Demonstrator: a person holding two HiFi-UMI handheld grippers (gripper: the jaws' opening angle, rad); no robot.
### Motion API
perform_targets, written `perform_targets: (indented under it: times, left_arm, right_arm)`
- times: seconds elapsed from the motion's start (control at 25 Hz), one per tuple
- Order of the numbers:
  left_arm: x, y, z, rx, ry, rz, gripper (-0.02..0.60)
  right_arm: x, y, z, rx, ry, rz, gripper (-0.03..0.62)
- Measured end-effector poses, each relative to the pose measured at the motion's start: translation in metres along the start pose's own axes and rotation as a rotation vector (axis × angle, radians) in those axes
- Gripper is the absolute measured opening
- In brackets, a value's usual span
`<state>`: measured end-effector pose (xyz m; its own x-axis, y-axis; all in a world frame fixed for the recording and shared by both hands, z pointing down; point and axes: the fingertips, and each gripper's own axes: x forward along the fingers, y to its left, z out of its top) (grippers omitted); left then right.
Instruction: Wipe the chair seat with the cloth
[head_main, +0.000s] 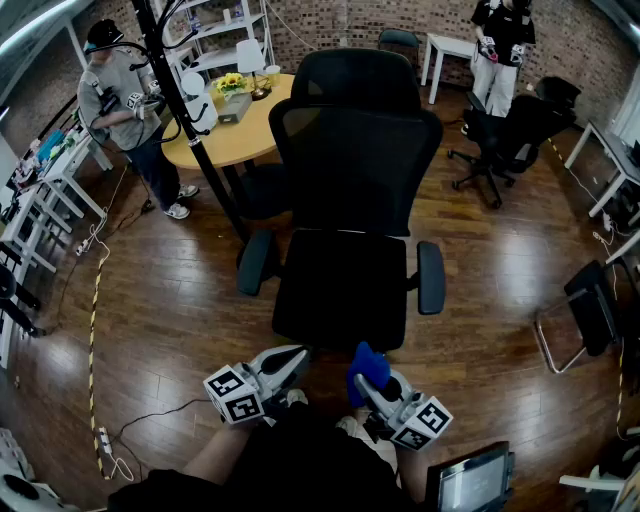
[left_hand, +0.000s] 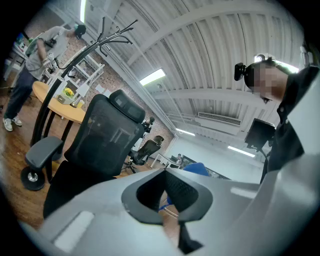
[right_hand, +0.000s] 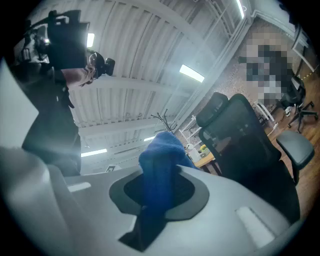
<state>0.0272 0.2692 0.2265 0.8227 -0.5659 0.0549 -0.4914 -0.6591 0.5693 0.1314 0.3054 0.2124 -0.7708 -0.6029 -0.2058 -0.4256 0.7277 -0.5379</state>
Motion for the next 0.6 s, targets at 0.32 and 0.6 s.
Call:
perform_targets:
  times: [0.32, 0.6]
  left_arm:
    - [0.028, 0.066, 0.022, -0.004, -0.009, -0.020, 0.002]
    - [0.068, 0.162, 0.065, -0.091, -0.045, -0.062, 0.002]
  right_arm:
    - [0.052, -0.051, -0.009, -0.005, 0.053, -0.048, 0.061]
    - [0.127, -0.136, -0.007, -0.078, 0.146, -0.162, 0.061]
